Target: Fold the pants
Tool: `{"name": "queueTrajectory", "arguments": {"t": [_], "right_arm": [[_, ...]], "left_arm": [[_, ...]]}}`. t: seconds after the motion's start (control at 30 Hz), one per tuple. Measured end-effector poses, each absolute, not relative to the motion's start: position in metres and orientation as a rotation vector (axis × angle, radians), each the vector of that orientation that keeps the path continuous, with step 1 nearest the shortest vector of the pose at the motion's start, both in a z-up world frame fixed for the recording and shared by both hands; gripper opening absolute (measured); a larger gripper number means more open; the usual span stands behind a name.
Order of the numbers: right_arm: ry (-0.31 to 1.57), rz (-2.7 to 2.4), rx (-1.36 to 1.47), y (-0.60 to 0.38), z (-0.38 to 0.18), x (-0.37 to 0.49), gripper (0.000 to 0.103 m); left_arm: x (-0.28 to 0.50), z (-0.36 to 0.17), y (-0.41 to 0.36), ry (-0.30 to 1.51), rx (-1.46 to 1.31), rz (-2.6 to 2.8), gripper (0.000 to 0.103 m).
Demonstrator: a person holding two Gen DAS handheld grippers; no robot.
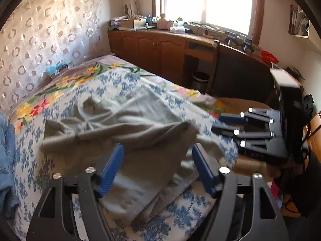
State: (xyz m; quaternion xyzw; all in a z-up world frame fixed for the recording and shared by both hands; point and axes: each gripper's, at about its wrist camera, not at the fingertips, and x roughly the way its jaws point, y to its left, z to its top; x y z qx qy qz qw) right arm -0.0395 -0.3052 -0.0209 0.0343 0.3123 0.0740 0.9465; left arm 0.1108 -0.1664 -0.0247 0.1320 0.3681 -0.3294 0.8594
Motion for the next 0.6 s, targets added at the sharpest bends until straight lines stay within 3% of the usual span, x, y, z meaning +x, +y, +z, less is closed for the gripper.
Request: {"name": "queueTrajectory", "arguments": {"t": [0.6], "right_arm": [[0.629, 0.247, 0.039, -0.288, -0.023, -0.016, 0.034]], "left_arm": [[0.118, -0.055, -0.096, 0.792, 0.211, -0.537, 0.073]]}}
